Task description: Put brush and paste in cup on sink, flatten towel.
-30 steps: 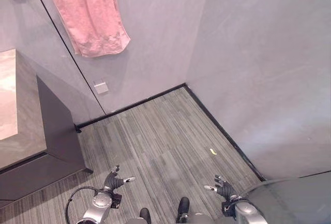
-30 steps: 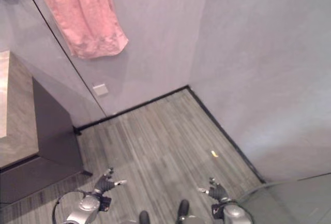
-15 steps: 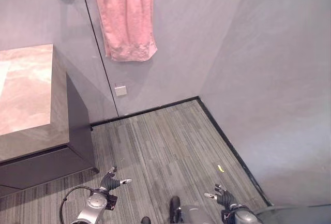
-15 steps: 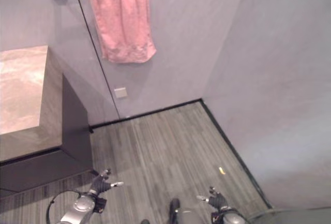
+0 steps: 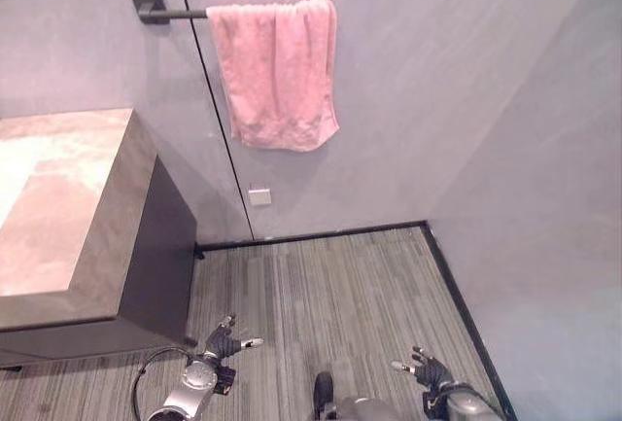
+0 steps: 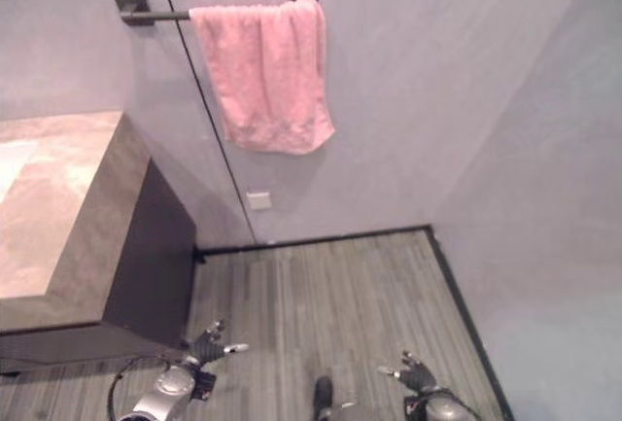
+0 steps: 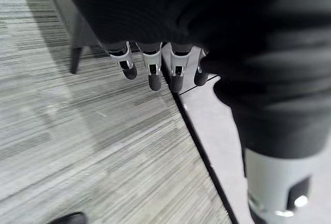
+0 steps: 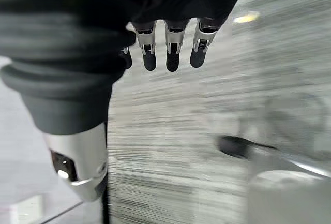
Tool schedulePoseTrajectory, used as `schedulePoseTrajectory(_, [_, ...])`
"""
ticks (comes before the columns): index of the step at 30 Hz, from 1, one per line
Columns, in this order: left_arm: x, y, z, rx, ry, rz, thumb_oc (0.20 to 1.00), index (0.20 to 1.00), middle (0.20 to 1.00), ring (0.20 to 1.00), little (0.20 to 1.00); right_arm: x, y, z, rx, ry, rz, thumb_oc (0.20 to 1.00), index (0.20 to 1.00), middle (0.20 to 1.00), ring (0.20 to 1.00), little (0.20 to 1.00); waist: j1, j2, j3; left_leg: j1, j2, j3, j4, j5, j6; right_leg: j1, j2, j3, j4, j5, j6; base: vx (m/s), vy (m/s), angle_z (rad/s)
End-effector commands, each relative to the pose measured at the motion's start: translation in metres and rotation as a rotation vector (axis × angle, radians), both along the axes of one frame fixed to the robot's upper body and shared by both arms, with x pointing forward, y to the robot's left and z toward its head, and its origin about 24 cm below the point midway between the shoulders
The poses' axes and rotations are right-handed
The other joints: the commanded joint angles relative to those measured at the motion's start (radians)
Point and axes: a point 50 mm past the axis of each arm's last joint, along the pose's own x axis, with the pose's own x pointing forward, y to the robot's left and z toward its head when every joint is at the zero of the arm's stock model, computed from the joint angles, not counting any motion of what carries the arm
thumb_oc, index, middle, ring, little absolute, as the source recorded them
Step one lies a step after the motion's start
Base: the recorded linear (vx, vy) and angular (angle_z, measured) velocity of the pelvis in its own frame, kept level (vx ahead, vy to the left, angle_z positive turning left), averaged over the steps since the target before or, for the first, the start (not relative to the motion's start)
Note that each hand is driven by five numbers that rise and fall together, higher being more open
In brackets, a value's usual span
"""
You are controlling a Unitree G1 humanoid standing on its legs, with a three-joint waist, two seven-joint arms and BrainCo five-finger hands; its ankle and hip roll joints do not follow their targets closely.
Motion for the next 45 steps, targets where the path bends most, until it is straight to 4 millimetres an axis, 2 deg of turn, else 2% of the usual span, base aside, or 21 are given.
schedulePoseTrajectory(1, [0.025, 0.003, 0.019, 0.03, -0.117, -0.031, 1.0, 1.0, 1.0, 1.0, 1.0, 0.007, -0.006, 0.007, -0.039, -0.05, 0.02, 1.0, 1.0, 1.0, 1.0, 1.0, 0.029, -0.042, 0.06, 0.051, -0.097, 0.102, -0.079, 0.293, 0.089, -0.052, -0.033, 0.068, 0.054, 0.012, 0.107, 0.32, -0.204, -0.15])
schedulePoseTrajectory(2, [0.028, -0.001, 0.02, 0.02, -0.126, -0.024, 1.0, 1.0, 1.0, 1.0, 1.0, 0.008, -0.008, 0.006, -0.063, -0.043, 0.024, 1.0, 1.0, 1.0, 1.0, 1.0, 0.041, -0.056, 0.077, -0.025, -0.072, 0.159, -0.057, 0.278, 0.132, -0.022, -0.045, 0.075, 0.044, -0.01, 0.095, 0.13, -0.083, -0.52])
schedulePoseTrajectory(3, [0.029, -0.001, 0.02, 0.02, -0.126, -0.024, 1.0, 1.0, 1.0, 1.0, 1.0, 0.009, -0.008, 0.006, -0.063, -0.044, 0.024, 1.0, 1.0, 1.0, 1.0, 1.0, 0.044, -0.052, 0.078, -0.026, -0.067, 0.161, -0.05, 0.271, 0.132, -0.022, -0.041, 0.077, 0.045, -0.01, 0.095, 0.29, -0.128, -0.48])
schedulePoseTrajectory(4, [0.034, -0.008, 0.022, 0.016, -0.141, -0.047, 1.0, 1.0, 1.0, 1.0, 1.0, 0.007, -0.012, 0.005, -0.094, -0.029, 0.019, 1.0, 1.0, 1.0, 1.0, 1.0, 0.048, -0.068, 0.084, -0.125, -0.02, 0.255, -0.103, 0.214, 0.179, 0.011, -0.066, 0.065, 0.03, -0.029, 0.098, 0.16, -0.03, -0.29])
schedulePoseTrajectory(5, [0.034, -0.008, 0.022, 0.016, -0.141, -0.048, 1.0, 1.0, 1.0, 1.0, 1.0, 0.007, -0.012, 0.005, -0.095, -0.029, 0.019, 1.0, 1.0, 1.0, 1.0, 1.0, 0.055, -0.062, 0.086, -0.127, -0.011, 0.26, -0.09, 0.202, 0.18, 0.012, -0.059, 0.07, 0.031, -0.03, 0.099, 0.38, 0.001, 0.06])
schedulePoseTrajectory(6, [0.036, -0.011, 0.023, 0.025, -0.15, -0.078, 1.0, 1.0, 1.0, 1.0, 1.0, 0.006, -0.014, 0.005, -0.1, -0.027, 0.01, 1.0, 1.0, 1.0, 1.0, 1.0, 0.065, -0.067, 0.086, -0.195, 0.029, 0.328, -0.236, 0.146, 0.207, 0.046, -0.079, 0.061, 0.021, -0.042, 0.119, 0.33, 0.091, 0.25])
schedulePoseTrajectory(8, [0.033, -0.011, 0.022, 0.036, -0.141, -0.087, 1.0, 1.0, 1.0, 1.0, 1.0, 0.003, -0.014, 0.003, -0.108, -0.013, 0.022, 1.0, 1.0, 1.0, 1.0, 1.0, 0.065, -0.054, 0.084, -0.223, 0.075, 0.378, -0.391, 0.182, 0.201, 0.064, -0.082, 0.061, 0.024, -0.071, 0.128, 0.32, 0.115, 0.32])
schedulePoseTrajectory(10, [0.032, -0.008, 0.02, 0.048, -0.134, -0.082, 1.0, 1.0, 1.0, 1.0, 1.0, 0.001, -0.014, 0.002, -0.114, -0.006, 0.028, 1.0, 1.0, 1.0, 1.0, 1.0, 0.072, -0.049, 0.086, -0.235, 0.084, 0.382, -0.45, 0.221, 0.192, 0.084, -0.082, 0.072, 0.024, -0.083, 0.13, 0.31, 0.165, 0.06])
schedulePoseTrajectory(11, [0.028, -0.003, 0.018, 0.057, -0.122, -0.064, 1.0, 1.0, 1.0, 1.0, 1.0, 0.001, -0.013, 0.001, -0.126, 0.002, 0.05, 1.0, 1.0, 1.0, 1.0, 1.0, 0.086, -0.037, 0.088, -0.229, 0.101, 0.345, -0.543, 0.282, 0.173, 0.124, -0.082, 0.099, 0.025, -0.109, 0.137, 0.38, 0.219, -0.23])
schedulePoseTrajectory(13, [0.026, 0.0, 0.018, 0.055, -0.119, -0.046, 1.0, 1.0, 1.0, 1.0, 1.0, 0.001, -0.012, 0.001, -0.13, 0.005, 0.062, 1.0, 1.0, 1.0, 1.0, 1.0, 0.096, -0.028, 0.078, -0.23, 0.111, 0.301, -0.573, 0.313, 0.164, 0.146, -0.088, 0.125, 0.042, -0.129, 0.139, 0.36, 0.256, -0.52])
schedulePoseTrajectory(20, [0.024, 0.007, 0.019, 0.099, -0.115, -0.094, 1.0, 1.0, 1.0, 1.0, 1.0, -0.006, -0.008, -0.004, -0.09, 0.026, 0.017, 1.0, 1.0, 1.0, 1.0, 1.0, 0.084, -0.042, 0.039, -0.214, 0.03, 0.307, -0.488, 0.19, 0.233, 0.153, -0.175, 0.183, 0.16, -0.13, 0.194, 0.31, 0.348, -0.56])
schedulePoseTrajectory(23, [0.026, 0.008, 0.025, 0.12, -0.131, -0.157, 1.0, 1.0, 1.0, 1.0, 1.0, -0.002, -0.002, -0.003, -0.077, 0.015, 0.034, 1.0, 1.0, 1.0, 1.0, 1.0, 0.08, -0.036, 0.03, -0.156, -0.027, 0.334, -0.505, 0.139, 0.271, 0.091, -0.233, 0.205, 0.286, 0.013, 0.224, 0.24, 0.446, -0.04])
schedulePoseTrajectory(26, [0.028, 0.009, 0.028, 0.134, -0.14, -0.18, 1.0, 1.0, 1.0, 1.0, 1.0, 0.005, 0.001, 0.0, -0.065, -0.013, 0.034, 1.0, 1.0, 1.0, 1.0, 1.0, 0.074, -0.023, 0.039, -0.121, -0.034, 0.332, -0.542, 0.137, 0.286, 0.032, -0.229, 0.207, 0.373, 0.06, 0.219, 0.1, 0.247, -0.12])
schedulePoseTrajectory(28, [0.024, 0.013, 0.024, 0.161, -0.11, -0.194, 1.0, 1.0, 1.0, 1.0, 1.0, 0.012, 0.008, 0.003, -0.038, -0.046, 0.049, 1.0, 1.0, 1.0, 1.0, 1.0, 0.049, -0.011, 0.051, -0.063, -0.05, 0.316, -0.571, 0.128, 0.293, -0.021, -0.155, 0.215, 0.441, 0.025, 0.211, 0.17, 0.301, 0.08])
schedulePoseTrajectory(29, [0.024, 0.012, 0.024, 0.161, -0.111, -0.194, 1.0, 1.0, 1.0, 1.0, 1.0, 0.012, 0.008, 0.003, -0.038, -0.046, 0.049, 1.0, 1.0, 1.0, 1.0, 1.0, 0.049, -0.009, 0.049, -0.065, -0.048, 0.316, -0.573, 0.131, 0.292, -0.023, -0.153, 0.215, 0.44, 0.027, 0.21, 0.17, 0.202, 0.17])
schedulePoseTrajectory(30, [0.025, 0.013, 0.023, 0.164, -0.108, -0.19, 1.0, 1.0, 1.0, 1.0, 1.0, 0.016, 0.01, 0.006, -0.023, -0.071, 0.037, 1.0, 1.0, 1.0, 1.0, 1.0, 0.037, -0.001, 0.051, -0.034, -0.049, 0.303, -0.589, 0.139, 0.288, -0.073, -0.096, 0.207, 0.41, -0.039, 0.2, 0.16, 0.144, 0.39])
schedulePoseTrajectory(31, [0.025, 0.012, 0.022, 0.165, -0.1, -0.192, 1.0, 1.0, 1.0, 1.0, 1.0, 0.017, 0.009, 0.007, -0.022, -0.078, 0.024, 1.0, 1.0, 1.0, 1.0, 1.0, 0.028, 0.001, 0.053, -0.015, -0.05, 0.296, -0.598, 0.135, 0.285, -0.094, -0.078, 0.199, 0.379, -0.072, 0.191, 0.22, 0.155, 0.35])
schedulePoseTrajectory(34, [0.025, 0.011, 0.021, 0.165, -0.096, -0.201, 1.0, 1.0, 1.0, 1.0, 1.0, 0.018, 0.008, 0.008, -0.024, -0.086, 0.021, 1.0, 1.0, 1.0, 1.0, 1.0, 0.015, -0.005, 0.058, 0.018, -0.06, 0.279, -0.602, 0.12, 0.282, -0.122, -0.072, 0.185, 0.274, -0.054, 0.191, 0.17, 0.001, 0.28])
schedulePoseTrajectory(36, [0.025, 0.012, 0.021, 0.159, -0.095, -0.176, 1.0, 1.0, 1.0, 1.0, 1.0, 0.024, 0.007, 0.012, -0.031, -0.112, 0.029, 1.0, 1.0, 1.0, 1.0, 1.0, 0.015, -0.015, 0.065, 0.053, -0.066, 0.267, -0.589, 0.1, 0.275, -0.128, -0.107, 0.107, 0.214, -0.006, 0.207, 0.16, -0.029, 0.15])
schedulePoseTrajectory(42, [0.017, 0.014, 0.017, 0.144, -0.08, -0.134, 1.0, 1.0, 1.0, 1.0, 1.0, 0.021, -0.009, 0.014, -0.072, -0.108, -0.002, 1.0, 1.0, 1.0, 1.0, 1.0, 0.039, -0.032, 0.021, 0.081, -0.062, 0.273, -0.588, 0.097, 0.255, -0.025, -0.098, 0.096, 0.108, -0.004, 0.188, 0.17, -0.08, 0.23])
schedulePoseTrajectory(45, [0.016, 0.018, 0.021, 0.127, -0.104, -0.101, 1.0, 1.0, 1.0, 1.0, 1.0, 0.031, -0.025, 0.027, -0.124, -0.166, -0.002, 1.0, 1.0, 1.0, 1.0, 1.0, 0.058, -0.04, 0.026, 0.036, -0.044, 0.267, -0.461, 0.113, 0.221, 0.011, -0.087, 0.101, 0.072, -0.013, 0.165, 0.13, -0.161, 0.04])
